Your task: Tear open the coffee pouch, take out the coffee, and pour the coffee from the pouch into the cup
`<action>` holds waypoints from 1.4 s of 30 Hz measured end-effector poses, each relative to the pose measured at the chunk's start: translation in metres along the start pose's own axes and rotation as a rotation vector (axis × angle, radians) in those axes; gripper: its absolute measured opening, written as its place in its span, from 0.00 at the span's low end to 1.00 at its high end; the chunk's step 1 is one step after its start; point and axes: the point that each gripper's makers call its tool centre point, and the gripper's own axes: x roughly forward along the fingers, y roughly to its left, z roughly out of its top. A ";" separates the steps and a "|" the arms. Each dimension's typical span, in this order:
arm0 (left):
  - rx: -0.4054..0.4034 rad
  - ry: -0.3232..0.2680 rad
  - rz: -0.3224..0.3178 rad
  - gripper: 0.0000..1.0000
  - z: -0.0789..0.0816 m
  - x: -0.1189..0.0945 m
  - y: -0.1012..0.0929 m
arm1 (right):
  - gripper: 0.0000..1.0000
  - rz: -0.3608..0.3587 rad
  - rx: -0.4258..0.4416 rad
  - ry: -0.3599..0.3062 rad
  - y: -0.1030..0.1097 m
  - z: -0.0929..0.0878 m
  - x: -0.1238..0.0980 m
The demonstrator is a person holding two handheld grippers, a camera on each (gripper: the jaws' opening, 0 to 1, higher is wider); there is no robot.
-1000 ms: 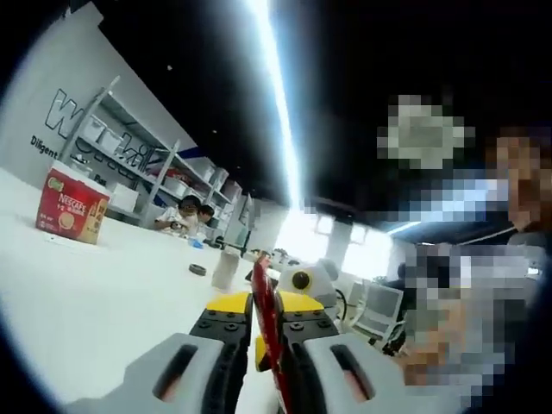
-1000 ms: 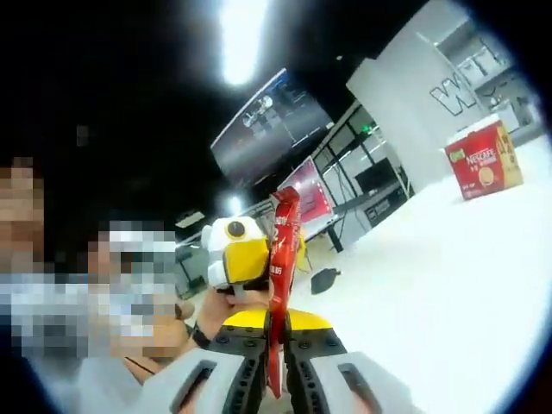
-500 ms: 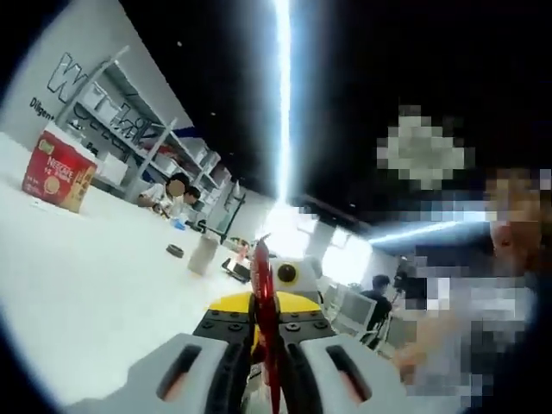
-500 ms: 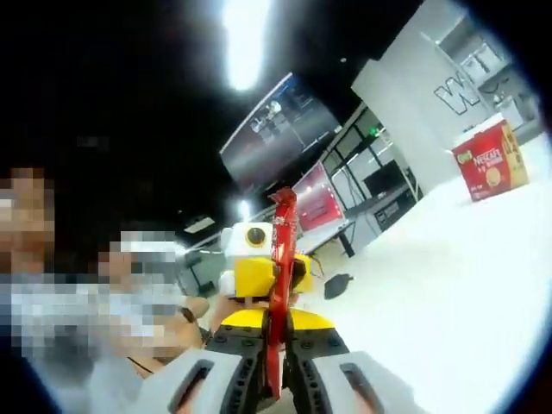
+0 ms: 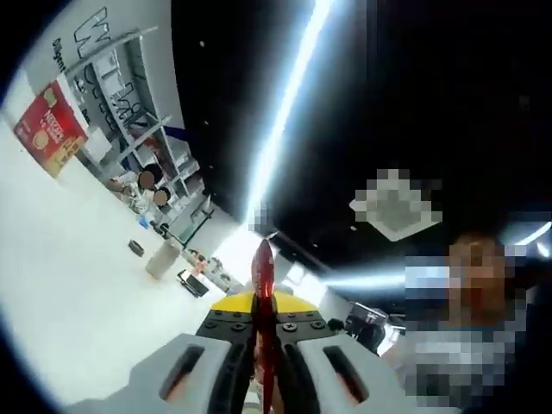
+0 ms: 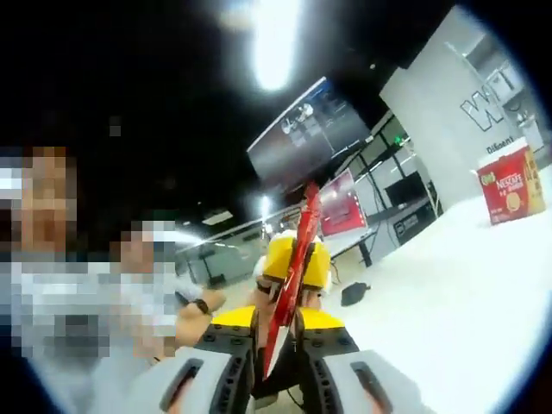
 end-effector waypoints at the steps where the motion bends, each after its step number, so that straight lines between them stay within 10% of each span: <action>1: 0.000 -0.001 0.003 0.08 0.000 -0.001 0.000 | 0.19 -0.004 -0.001 -0.006 -0.001 0.002 -0.002; 13: 0.026 0.014 0.000 0.06 -0.004 0.001 -0.006 | 0.25 -0.084 -0.039 -0.131 -0.008 0.027 -0.015; 25: -0.048 -0.095 0.046 0.06 0.011 0.004 0.001 | 0.13 -0.006 0.102 -0.013 0.006 -0.015 0.014; 42: -0.151 -0.166 -0.003 0.07 0.021 -0.003 0.007 | 0.09 0.038 0.309 -0.075 0.004 -0.008 0.017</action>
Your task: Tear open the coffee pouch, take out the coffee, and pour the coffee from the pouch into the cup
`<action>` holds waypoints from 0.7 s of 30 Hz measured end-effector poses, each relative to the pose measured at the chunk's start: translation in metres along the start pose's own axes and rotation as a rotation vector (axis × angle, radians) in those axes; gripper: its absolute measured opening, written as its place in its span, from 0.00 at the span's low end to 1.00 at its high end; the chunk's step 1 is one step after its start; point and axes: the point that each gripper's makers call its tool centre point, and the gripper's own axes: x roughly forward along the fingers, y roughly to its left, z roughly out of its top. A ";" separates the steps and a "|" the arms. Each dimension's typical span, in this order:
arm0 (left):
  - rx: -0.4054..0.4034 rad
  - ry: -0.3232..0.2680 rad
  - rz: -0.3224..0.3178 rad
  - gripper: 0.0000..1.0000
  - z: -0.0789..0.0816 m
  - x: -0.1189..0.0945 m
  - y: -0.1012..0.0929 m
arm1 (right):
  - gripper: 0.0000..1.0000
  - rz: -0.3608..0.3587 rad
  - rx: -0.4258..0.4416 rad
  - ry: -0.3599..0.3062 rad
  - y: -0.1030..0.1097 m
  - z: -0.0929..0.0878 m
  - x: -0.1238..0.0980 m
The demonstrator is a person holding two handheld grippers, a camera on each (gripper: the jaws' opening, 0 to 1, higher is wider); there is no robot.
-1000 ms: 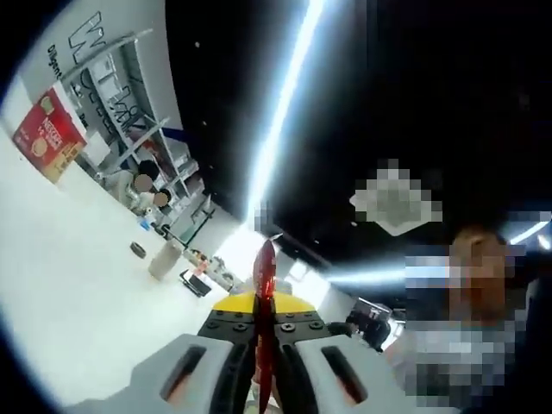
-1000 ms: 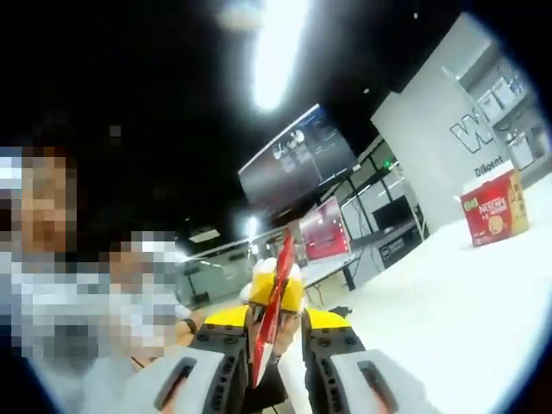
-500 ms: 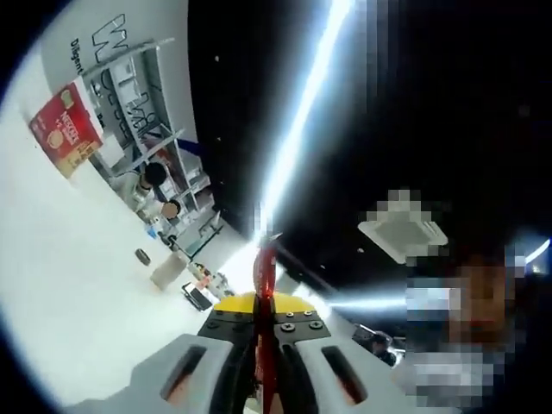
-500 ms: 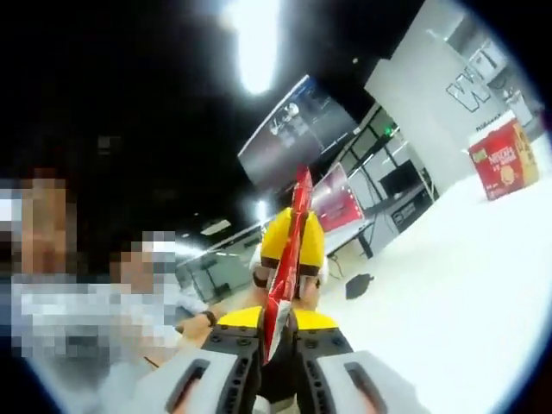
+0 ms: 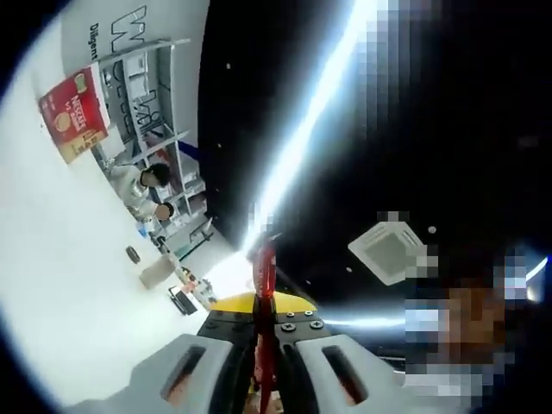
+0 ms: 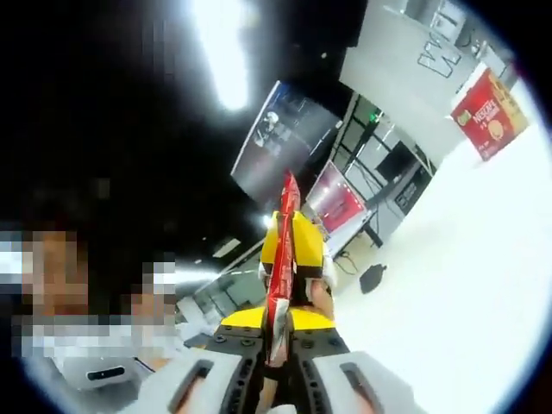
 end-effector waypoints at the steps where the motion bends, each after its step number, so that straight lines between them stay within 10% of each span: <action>1: 0.000 0.000 -0.003 0.07 0.000 0.000 -0.001 | 0.09 0.001 -0.003 0.000 0.001 0.000 0.000; 21: 0.133 0.056 0.101 0.07 -0.013 0.006 0.001 | 0.10 -0.060 -0.076 -0.064 -0.010 0.015 -0.007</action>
